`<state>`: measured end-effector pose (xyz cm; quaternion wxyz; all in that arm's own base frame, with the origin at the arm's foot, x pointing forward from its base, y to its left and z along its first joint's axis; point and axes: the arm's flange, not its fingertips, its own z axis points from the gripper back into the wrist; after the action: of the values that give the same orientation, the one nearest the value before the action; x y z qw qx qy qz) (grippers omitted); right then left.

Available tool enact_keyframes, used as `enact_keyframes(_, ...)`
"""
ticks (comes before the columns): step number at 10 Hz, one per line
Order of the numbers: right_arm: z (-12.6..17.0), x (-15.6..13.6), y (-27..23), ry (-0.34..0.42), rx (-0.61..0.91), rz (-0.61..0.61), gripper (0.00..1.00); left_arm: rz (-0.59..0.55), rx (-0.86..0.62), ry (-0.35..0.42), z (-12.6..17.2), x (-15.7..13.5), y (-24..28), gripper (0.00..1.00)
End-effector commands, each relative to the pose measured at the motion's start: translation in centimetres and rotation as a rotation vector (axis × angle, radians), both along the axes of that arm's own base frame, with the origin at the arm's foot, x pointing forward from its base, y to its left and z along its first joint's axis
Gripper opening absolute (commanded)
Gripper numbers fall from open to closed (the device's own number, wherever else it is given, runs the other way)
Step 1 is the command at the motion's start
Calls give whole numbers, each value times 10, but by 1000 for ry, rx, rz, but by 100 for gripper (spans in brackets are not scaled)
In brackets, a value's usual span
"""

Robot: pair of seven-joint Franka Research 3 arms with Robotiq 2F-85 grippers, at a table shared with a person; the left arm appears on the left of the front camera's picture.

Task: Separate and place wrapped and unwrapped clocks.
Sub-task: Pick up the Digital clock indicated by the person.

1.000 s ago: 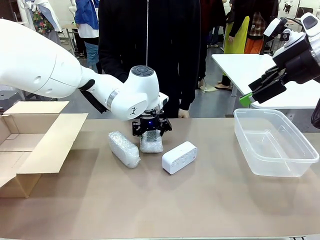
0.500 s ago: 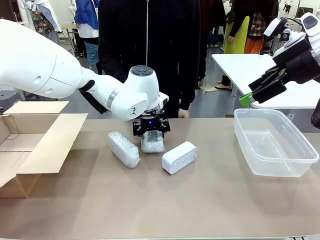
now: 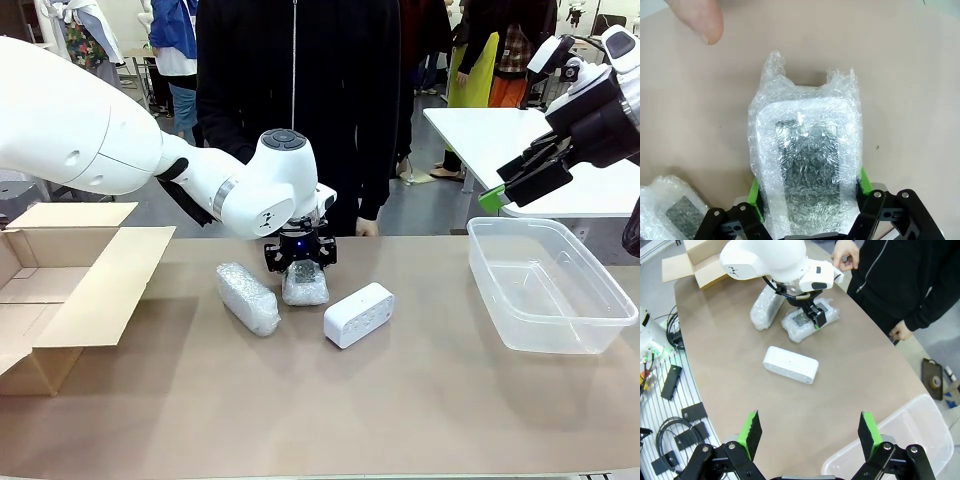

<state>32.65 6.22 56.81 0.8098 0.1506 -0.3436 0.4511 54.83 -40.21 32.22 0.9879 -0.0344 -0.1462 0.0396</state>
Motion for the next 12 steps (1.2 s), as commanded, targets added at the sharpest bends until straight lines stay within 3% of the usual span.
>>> enact_keyframes(1,-1,0,0,3,9,2,100,11,6,9,3,-4,5,40)
enact_keyframes(2,-1,0,0,3,9,2,100,12,7,7,6,-5,5,55)
enact_keyframes(3,-1,0,0,3,9,2,100,18,-5,-8,17,-8,6,20)
enact_keyframes(9,-1,0,0,3,9,2,100,12,-2,-118,167,-63,20,20)
enact_keyframes(12,-1,0,0,3,9,2,100,-30,-38,-182,209,-86,28,20)
